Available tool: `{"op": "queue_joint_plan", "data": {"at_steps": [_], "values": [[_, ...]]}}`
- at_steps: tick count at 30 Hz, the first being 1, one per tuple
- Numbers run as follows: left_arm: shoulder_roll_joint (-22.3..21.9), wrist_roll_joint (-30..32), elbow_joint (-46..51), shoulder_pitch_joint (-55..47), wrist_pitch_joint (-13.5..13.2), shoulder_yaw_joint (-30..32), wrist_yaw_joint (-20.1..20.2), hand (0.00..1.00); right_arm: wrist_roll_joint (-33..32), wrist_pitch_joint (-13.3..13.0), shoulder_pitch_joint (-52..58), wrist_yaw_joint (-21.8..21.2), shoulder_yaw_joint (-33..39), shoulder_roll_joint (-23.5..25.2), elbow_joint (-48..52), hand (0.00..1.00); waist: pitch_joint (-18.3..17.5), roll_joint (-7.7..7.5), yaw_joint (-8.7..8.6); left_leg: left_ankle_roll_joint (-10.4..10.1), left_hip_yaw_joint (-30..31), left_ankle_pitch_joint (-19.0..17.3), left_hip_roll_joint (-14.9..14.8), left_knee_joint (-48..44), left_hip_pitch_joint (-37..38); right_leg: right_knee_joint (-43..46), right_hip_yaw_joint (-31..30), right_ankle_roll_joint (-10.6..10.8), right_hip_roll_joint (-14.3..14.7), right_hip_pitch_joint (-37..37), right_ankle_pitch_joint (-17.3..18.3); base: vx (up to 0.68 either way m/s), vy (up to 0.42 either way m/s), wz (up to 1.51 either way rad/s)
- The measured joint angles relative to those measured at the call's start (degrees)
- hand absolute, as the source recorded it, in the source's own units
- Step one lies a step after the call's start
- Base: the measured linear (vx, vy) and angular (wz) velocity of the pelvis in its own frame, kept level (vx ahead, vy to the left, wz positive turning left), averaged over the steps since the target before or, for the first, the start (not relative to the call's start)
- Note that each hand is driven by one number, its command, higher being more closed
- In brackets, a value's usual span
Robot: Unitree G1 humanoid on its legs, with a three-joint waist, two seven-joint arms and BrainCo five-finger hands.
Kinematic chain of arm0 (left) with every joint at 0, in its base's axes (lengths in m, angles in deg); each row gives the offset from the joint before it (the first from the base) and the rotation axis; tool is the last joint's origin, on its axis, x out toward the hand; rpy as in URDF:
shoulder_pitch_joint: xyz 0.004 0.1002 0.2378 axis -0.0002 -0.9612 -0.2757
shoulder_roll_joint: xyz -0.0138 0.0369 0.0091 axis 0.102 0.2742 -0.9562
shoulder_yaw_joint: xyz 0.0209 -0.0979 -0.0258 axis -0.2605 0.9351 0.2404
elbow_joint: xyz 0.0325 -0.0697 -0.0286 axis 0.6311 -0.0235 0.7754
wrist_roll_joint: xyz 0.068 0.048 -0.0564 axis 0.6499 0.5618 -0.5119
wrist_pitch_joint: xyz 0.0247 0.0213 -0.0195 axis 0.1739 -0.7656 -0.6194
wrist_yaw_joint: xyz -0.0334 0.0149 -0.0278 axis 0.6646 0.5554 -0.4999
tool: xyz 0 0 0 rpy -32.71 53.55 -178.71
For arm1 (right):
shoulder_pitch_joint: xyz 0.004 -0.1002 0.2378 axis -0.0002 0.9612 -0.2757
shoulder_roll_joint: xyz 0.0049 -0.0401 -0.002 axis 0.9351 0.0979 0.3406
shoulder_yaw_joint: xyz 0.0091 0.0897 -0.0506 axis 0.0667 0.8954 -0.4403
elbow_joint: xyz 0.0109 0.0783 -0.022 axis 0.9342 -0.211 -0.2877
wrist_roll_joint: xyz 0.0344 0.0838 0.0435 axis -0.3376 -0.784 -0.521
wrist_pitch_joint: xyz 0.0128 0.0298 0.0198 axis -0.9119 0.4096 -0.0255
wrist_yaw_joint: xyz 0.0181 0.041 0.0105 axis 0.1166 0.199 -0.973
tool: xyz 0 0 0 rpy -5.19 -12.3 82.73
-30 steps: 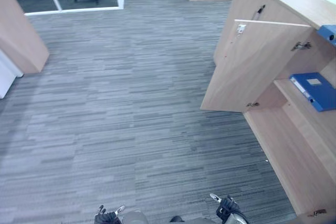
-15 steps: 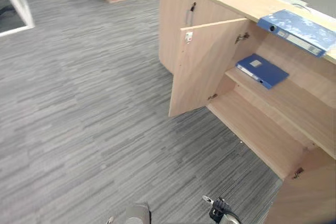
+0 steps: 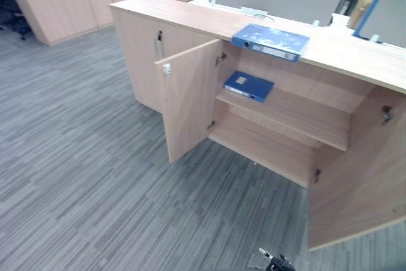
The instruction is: Walk over to the cabinet, pick up the folder, carry it to the office cabinet, place the folder inside the office cabinet, then close the office cabinet door
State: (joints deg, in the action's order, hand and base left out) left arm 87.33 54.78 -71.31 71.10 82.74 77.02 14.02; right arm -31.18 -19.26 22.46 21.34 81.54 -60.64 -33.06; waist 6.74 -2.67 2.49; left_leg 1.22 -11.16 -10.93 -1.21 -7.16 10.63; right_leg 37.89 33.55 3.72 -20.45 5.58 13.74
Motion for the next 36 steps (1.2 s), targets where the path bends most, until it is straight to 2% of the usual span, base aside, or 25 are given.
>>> {"op": "queue_joint_plan", "data": {"at_steps": [1, 2, 3, 4, 7, 10, 12, 13, 14, 15, 16, 17, 18, 19, 21, 22, 23, 24, 25, 26, 27, 28, 30, 33, 36], "values": [[0.2, 0.0, 0.3, 0.3, 0.0, 0.0, 0.0, 0.00, 0.0, 0.0, 0.4, 0.0, -0.1, 0.5, 0.3, 0.00, 0.6, -0.83, 0.21, -1.6, -0.2, -1.3, -0.1, -0.1, 1.5, -4.6, 4.3, -0.6, 0.1, 0.2, -1.0, 0.01, -0.241, -0.15], [0.4, 0.1, 0.6, 0.1, 0.0, 0.0, 0.0, 0.00, 0.0, 0.0, 0.7, 0.0, -0.1, 0.8, 0.4, 0.00, 0.8, -1.72, 0.27, -2.0, -0.1, -1.7, 0.6, -0.1, 2.1, -7.6, 5.8, -1.8, -0.1, 0.3, -2.7, 0.05, -0.231, 0.01], [0.1, 0.4, 0.6, 0.5, 0.2, -0.8, 0.0, 0.00, 0.0, -0.2, 1.8, 0.2, -0.1, 0.8, 1.1, 0.00, 0.5, -1.05, 0.15, -2.0, 2.4, -2.6, 0.4, -0.3, 2.7, -7.4, 7.3, -3.2, 0.7, -0.9, -2.0, 0.14, -0.210, 0.11], [-0.6, 0.9, 1.7, 0.5, 0.2, -1.7, 0.0, 0.00, 0.0, 0.0, 2.2, 0.0, -0.4, 0.3, 2.0, 0.00, 0.3, -0.02, 0.23, -2.1, 4.8, -3.0, -0.6, -0.8, 1.8, -9.5, 8.1, -3.3, 3.3, -0.8, -1.3, 0.17, -0.202, 0.06], [-0.6, 1.7, 2.7, 0.5, 0.7, -1.4, 0.2, 0.00, 0.0, 0.5, 2.3, 0.1, -0.8, 0.7, 2.4, 0.00, 0.2, 0.20, 0.20, -2.9, 5.6, -3.9, -3.6, -1.0, 1.1, -10.6, 8.7, -3.9, 7.1, -0.6, 0.6, 0.21, -0.210, -0.16], [-0.8, 2.8, 2.7, 0.4, 1.3, -1.3, 0.2, 0.00, -0.1, 0.6, 3.2, 0.1, -1.1, 0.7, 2.6, 0.00, -0.5, 0.82, 0.02, -3.3, 5.6, -7.2, -6.4, -3.8, 1.0, -10.6, 8.4, -3.8, 10.6, -1.1, 3.2, 0.29, -0.166, -0.18], [-0.8, 2.8, 2.7, 0.5, 1.6, -1.1, 0.3, 0.00, -0.3, 0.5, 3.5, 0.1, -1.2, 0.8, 2.6, 0.00, -0.9, 0.96, -0.32, -4.7, 5.5, -8.3, -8.2, -10.6, -1.3, -10.9, 8.3, -4.1, 12.3, -1.8, 4.2, 0.29, -0.073, -0.12], [-0.8, 2.8, 2.7, 0.6, 1.7, -1.0, 0.3, 0.00, -0.4, 0.5, 3.8, 0.1, -1.2, 0.8, 2.6, 0.00, -0.9, 1.02, -0.65, -5.3, 5.5, -8.7, -8.9, -16.6, -3.4, -11.4, 8.4, -4.2, 12.7, -2.8, 4.2, 0.34, -0.035, -0.16], [-1.2, 2.8, 3.0, 0.7, 1.6, -0.7, 0.2, 0.00, -0.5, 0.4, 3.9, 0.1, -1.2, 0.5, 2.6, 0.00, -1.1, 1.36, -0.53, -6.5, 5.4, -8.1, -9.9, -26.8, -6.9, -11.8, 8.8, -4.3, 13.2, -4.5, 4.2, 0.39, -0.002, -0.43], [-2.0, 2.5, 3.3, 0.9, 1.6, -0.3, 0.2, 0.00, -0.5, 0.4, 3.8, 0.1, -1.5, -0.1, 2.6, 0.00, -1.2, 2.35, -0.17, -9.7, 5.7, -5.5, -11.4, -37.1, -9.7, -12.7, 8.8, -4.3, 14.2, -6.5, 4.1, 0.31, 0.038, -0.58], [-2.1, 2.5, 3.3, 0.8, 1.6, -0.2, 0.1, 0.00, -0.6, 0.4, 3.9, 0.2, -2.2, -0.2, 2.6, 0.00, -1.3, 2.80, -0.11, -10.0, 5.7, -3.0, -12.1, -41.9, -11.1, -13.7, 8.5, -4.3, 14.8, -7.9, 4.2, 0.29, 0.081, -0.80], [-1.9, 2.2, 3.4, 0.5, 1.5, -0.4, 0.0, 0.00, -0.6, 0.4, 3.5, 0.5, -3.3, -0.3, 2.5, 0.00, -1.2, 2.51, 0.28, -9.7, 5.3, 1.7, -13.1, -51.2, -14.9, -16.1, 6.6, -4.3, 15.7, -10.6, 4.1, 0.31, 0.125, -0.87], [-1.5, 2.0, 3.4, 0.5, 1.4, -1.1, 0.1, 0.00, -0.6, 0.4, 3.2, 0.9, -3.5, -0.2, 2.3, 0.00, -1.2, 2.47, 0.71, -7.9, 3.9, -1.6, -13.1, -56.3, -18.0, -18.0, 3.9, -4.1, 15.7, -12.4, 4.0, 0.38, 0.178, -0.98], [-1.2, 1.7, 3.6, 0.6, 1.4, -1.8, 0.0, 0.00, -0.5, 0.5, 2.5, 1.0, -3.5, -0.3, 2.1, 0.00, -1.0, 2.08, 1.03, -6.2, 3.2, -4.1, -12.5, -57.2, -20.4, -19.8, 2.1, -3.9, 15.5, -13.7, 3.7, 0.32, 0.183, -0.94], [-1.0, 0.8, 4.1, 0.6, 1.4, -2.6, 0.0, 0.00, -0.4, 0.5, 0.6, 1.3, -4.4, -0.6, 0.7, 0.00, -0.6, 1.86, 1.81, -3.4, 2.3, -7.2, -10.6, -54.4, -24.3, -22.4, -0.7, -2.4, 14.4, -15.1, 2.3, 0.25, 0.231, -0.93], [-0.9, 0.5, 4.2, 0.7, 1.4, -3.4, -0.2, 0.00, -0.3, 0.6, -1.4, 1.4, -6.5, -1.1, -0.6, 0.00, 0.2, 1.74, 2.57, -2.6, 3.5, -8.6, -8.7, -47.5, -27.8, -23.9, -3.7, -0.7, 12.6, -16.3, 1.2, 0.27, 0.321, -0.96], [-0.9, 0.4, 4.3, 0.7, 1.4, -3.5, -0.4, 0.00, -0.2, 0.6, -1.9, 1.4, -7.5, -1.1, -0.5, 0.00, 0.8, 1.78, 2.80, -2.5, 4.6, -8.6, -8.1, -44.3, -28.8, -24.3, -4.7, -0.1, 12.0, -17.0, 0.9, 0.34, 0.426, -1.08], [-0.9, 0.3, 4.5, 0.5, 1.3, -3.5, -0.6, 0.00, -0.1, 0.8, -2.7, 1.4, -7.9, -1.0, -0.5, 0.00, 1.2, 1.70, 3.32, -3.4, 7.4, -7.4, -7.3, -35.1, -29.6, -24.9, -6.0, 1.2, 10.6, -18.3, 0.4, 0.33, 0.418, -0.81], [-0.9, 0.3, 4.5, 0.1, 1.3, -3.4, -0.9, 0.00, 0.0, 0.9, -3.0, 1.4, -8.1, -0.5, -0.5, 0.00, 1.0, 1.94, 3.73, -4.2, 8.6, 1.6, -7.0, -27.2, -28.3, -25.0, -6.8, 3.1, 9.5, -19.7, 0.6, 0.36, 0.434, -0.70], [-0.3, 0.3, 4.3, 0.2, 1.3, -3.3, -1.0, 0.00, 0.0, 1.1, -3.1, 1.5, -8.7, 0.5, -0.6, 0.00, 1.4, 0.45, 4.00, -3.9, 6.9, 1.1, -5.6, -26.4, -26.8, -25.2, -7.3, 3.4, 7.8, -20.4, 0.6, 0.45, 0.432, -0.40], [0.1, 0.3, 5.1, 0.8, 0.8, -3.5, -1.0, 0.00, 0.2, 1.1, -3.8, 1.4, -10.3, 1.3, -0.4, 0.00, 0.9, -0.67, 3.95, -3.8, 5.7, 1.0, -5.3, -25.0, -26.0, -26.4, -6.4, 2.5, 8.0, -19.8, 0.1, 0.34, 0.290, -0.27], [0.1, 0.4, 5.8, 1.3, 0.5, -3.5, -0.9, 0.00, 0.5, 1.1, -5.1, 1.5, -10.4, 1.6, -0.4, 0.00, 0.9, -0.78, 4.09, -3.8, 5.8, 1.0, -5.3, -24.8, -25.7, -27.4, -6.0, 1.3, 8.9, -18.8, -1.7, 0.32, 0.269, -0.39], [0.3, 0.4, 5.5, 2.3, 0.4, -3.5, -0.9, 0.00, 0.7, 1.0, -7.4, 1.6, -10.5, 1.7, -0.3, 0.00, 1.3, -0.97, 4.80, -3.7, 7.1, 1.0, -3.5, -24.3, -23.9, -30.3, -7.1, 0.5, 10.0, -17.4, -6.0, 0.13, 0.133, -0.48], [0.6, 0.3, 3.7, 2.4, 0.3, -3.5, -0.8, 0.00, 0.8, 0.6, -8.4, 1.5, -11.4, 1.4, -0.1, 0.00, 0.1, -1.19, 5.23, -2.9, 8.8, 0.6, 0.0, -23.0, -21.0, -32.8, -8.6, 1.3, 7.6, -17.9, -10.0, 0.16, 0.143, -0.54], [1.2, 0.3, 1.7, 2.3, 0.5, -3.4, -0.1, 0.00, 1.5, 1.0, -8.2, 1.2, -11.1, 0.1, -2.4, 0.00, 0.2, -1.12, 5.24, -1.7, 8.7, -0.1, 2.1, -16.9, -16.4, -32.4, -9.9, 2.1, 5.3, -17.3, -11.5, 0.09, 0.157, -0.52]]}}
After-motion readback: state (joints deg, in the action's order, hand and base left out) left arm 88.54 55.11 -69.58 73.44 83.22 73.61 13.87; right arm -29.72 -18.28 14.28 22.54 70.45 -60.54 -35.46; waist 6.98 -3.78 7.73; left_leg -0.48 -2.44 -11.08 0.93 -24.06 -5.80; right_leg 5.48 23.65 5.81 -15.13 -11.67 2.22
